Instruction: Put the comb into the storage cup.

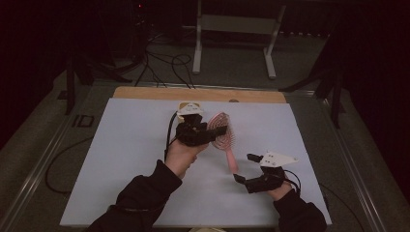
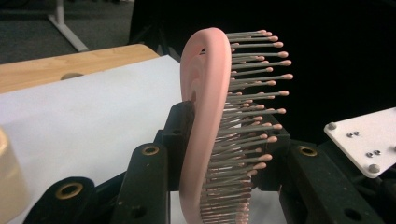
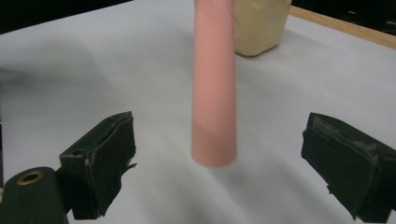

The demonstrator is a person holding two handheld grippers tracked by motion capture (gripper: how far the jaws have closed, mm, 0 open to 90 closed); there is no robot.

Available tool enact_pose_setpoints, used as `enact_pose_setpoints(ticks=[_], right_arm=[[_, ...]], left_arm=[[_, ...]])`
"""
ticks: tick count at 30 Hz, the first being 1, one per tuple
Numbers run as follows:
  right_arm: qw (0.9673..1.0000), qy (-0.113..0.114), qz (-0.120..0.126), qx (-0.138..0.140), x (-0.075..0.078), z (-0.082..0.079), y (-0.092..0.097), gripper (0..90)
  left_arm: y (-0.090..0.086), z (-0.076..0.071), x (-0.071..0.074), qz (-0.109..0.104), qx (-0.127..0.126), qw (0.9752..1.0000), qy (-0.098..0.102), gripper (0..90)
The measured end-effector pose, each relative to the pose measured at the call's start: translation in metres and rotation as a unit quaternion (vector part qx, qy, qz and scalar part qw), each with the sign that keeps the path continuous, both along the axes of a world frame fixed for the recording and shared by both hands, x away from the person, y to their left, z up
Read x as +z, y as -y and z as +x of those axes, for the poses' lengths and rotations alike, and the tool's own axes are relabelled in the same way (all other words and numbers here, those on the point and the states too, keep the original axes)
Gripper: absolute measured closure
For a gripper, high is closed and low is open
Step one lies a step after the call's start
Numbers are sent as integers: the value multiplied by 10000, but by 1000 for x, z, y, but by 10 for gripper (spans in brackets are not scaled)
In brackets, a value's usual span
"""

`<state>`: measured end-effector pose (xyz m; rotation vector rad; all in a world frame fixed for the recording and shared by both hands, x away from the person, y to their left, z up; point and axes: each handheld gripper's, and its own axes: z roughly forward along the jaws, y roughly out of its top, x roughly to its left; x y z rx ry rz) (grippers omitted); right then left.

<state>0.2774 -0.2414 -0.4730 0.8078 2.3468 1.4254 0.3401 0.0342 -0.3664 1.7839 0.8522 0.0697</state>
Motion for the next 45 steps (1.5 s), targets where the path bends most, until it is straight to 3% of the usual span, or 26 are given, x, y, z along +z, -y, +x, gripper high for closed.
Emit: enact_pose_setpoints(ticks=[11, 27, 35, 45], right_arm=[[9998, 127, 9, 130, 0, -2, 1, 110], [9997, 78, 78, 208, 0, -3, 1, 110], [9996, 117, 85, 234, 1, -3, 1, 110], [9996, 136, 101, 229, 2, -4, 2, 110]], left_arm=[[-16, 4, 11, 99, 146, 9998, 131, 654], [-41, 13, 30, 188, 392, 9985, 335, 655], [-50, 21, 41, 266, 487, 9976, 415, 655], [-64, 35, 57, 195, 673, 9965, 457, 655]])
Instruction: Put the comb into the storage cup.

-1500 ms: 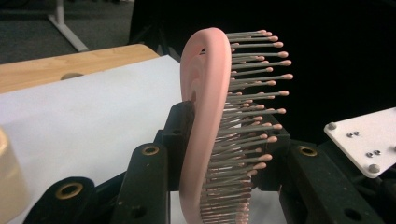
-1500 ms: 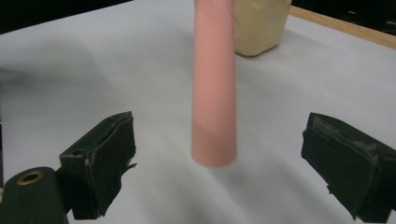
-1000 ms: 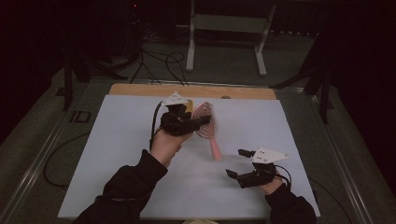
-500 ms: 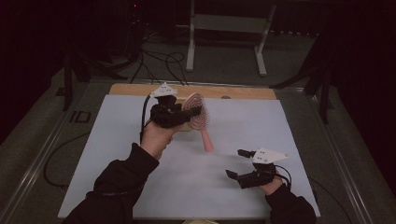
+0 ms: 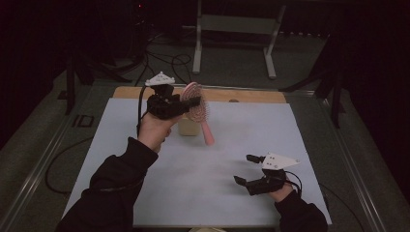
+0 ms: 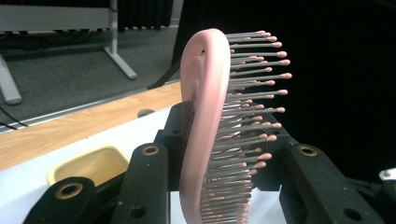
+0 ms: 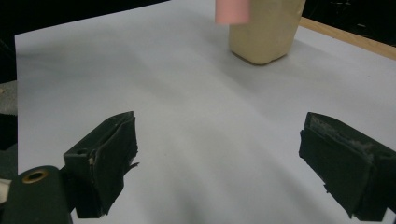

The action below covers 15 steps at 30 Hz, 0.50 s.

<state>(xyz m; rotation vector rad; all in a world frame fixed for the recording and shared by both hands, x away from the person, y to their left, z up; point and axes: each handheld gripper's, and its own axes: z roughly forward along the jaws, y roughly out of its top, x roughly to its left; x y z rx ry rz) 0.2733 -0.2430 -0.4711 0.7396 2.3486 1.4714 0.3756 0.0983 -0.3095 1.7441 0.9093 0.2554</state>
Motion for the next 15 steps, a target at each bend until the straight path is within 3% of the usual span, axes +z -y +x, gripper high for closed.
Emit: enact_pose_setpoints(ticks=[15], right_arm=[[10000, 23, 22, 1, 1, -1, 0, 110]], left_arm=[[-15, 19, 14, -5, 269, 9996, 37, 655]])
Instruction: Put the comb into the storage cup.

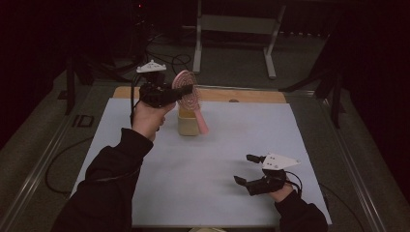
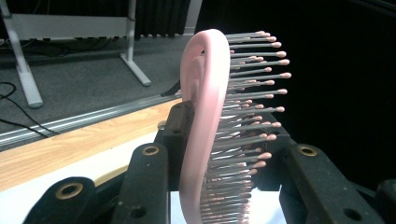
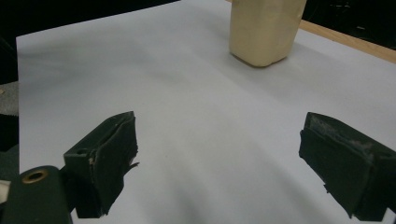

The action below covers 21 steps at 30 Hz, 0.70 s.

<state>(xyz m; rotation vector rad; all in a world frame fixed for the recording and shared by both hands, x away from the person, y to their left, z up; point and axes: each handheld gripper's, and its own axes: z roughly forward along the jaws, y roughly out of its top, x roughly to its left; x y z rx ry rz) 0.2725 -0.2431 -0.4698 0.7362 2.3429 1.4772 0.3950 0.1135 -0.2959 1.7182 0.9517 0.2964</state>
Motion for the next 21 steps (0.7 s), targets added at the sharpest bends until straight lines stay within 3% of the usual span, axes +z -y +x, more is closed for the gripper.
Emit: enact_pose_setpoints(ticks=[21], right_arm=[[10000, -4, 50, 7, 0, 0, 0, 111]], left_arm=[[-11, 30, 4, 70, 425, 9991, 35, 655]])
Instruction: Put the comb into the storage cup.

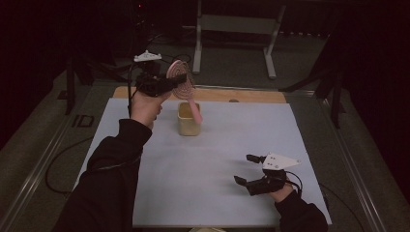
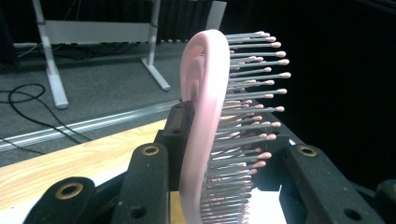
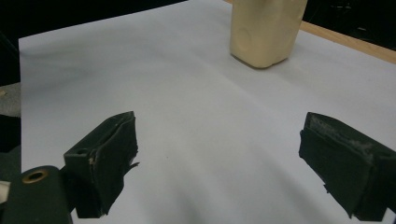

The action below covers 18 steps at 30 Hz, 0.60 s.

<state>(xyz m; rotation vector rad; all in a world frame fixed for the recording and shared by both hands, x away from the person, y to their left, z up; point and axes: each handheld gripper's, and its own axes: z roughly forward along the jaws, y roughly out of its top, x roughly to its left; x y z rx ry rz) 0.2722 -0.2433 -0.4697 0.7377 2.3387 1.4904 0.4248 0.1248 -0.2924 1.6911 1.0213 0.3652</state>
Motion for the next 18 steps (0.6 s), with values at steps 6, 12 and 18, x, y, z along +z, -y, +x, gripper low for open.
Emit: enact_pose_setpoints(ticks=[6, 12, 18], right_arm=[[10000, -9, -4, 17, 0, 0, 0, 111], [10000, 13, 4, 31, 0, 0, 1, 111], [10000, 3, 17, 14, 1, -1, 0, 111]], left_arm=[[-3, 6, 5, 86, 94, 9999, 46, 656], [-6, 11, 10, 78, 167, 9998, 66, 656], [-8, 15, 12, 82, 283, 9995, 111, 655]])
